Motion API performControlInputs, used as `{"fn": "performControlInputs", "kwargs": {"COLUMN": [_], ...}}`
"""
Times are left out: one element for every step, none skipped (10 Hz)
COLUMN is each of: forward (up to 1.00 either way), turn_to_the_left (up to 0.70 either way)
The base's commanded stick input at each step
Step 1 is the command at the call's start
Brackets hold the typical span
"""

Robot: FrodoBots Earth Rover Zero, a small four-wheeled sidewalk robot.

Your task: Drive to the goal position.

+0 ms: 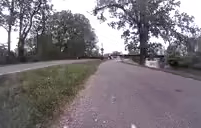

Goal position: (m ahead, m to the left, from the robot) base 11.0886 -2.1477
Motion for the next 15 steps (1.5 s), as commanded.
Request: {"fn": "performControlInputs", "kwargs": {"forward": [1.00,1.00,1.00,1.00,1.00,1.00,1.00,1.00,1.00,1.00,1.00,1.00,1.00,1.00,1.00], "turn_to_the_left": [0.00,-0.40,-0.40,-0.16,0.00,0.00,0.00,0.00,0.00,0.00,0.00,0.00,0.00,0.00,0.00]}}
